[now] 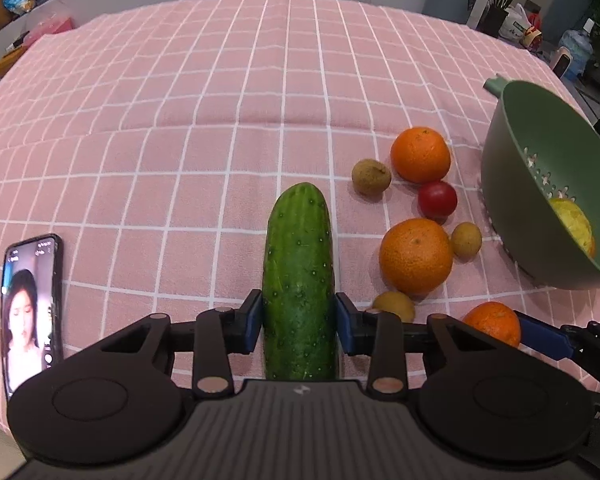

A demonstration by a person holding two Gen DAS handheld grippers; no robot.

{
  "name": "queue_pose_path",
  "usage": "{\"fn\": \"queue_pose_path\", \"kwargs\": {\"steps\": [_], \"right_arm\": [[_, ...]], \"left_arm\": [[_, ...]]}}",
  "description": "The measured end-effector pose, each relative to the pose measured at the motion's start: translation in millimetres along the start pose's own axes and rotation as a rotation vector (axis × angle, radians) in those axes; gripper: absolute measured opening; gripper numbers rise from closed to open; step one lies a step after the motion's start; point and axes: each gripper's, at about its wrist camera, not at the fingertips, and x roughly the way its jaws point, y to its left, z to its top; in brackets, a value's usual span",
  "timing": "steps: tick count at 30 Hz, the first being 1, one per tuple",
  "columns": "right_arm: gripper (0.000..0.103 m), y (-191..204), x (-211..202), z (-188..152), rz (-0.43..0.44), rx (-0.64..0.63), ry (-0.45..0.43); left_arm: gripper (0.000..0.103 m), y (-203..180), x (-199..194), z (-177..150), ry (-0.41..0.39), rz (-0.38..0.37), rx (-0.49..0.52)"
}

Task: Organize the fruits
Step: 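Carry the cucumber and orange into the colander and open both tools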

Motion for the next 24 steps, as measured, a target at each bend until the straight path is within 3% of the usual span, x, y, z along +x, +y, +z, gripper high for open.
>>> {"fn": "queue_pose_path", "kwargs": {"steps": [13,24], "right_arm": [[0.039,5,-55,16,0.020,-0.065,-0.146],[0.039,-26,-93,34,-0.041,-0.100,-0.240]], "left_arm": [[0.042,-10,-69,21,-0.139,-0.006,0.045],[0.042,-59,-107,54,-0.234,-0.161,0.134]]}}
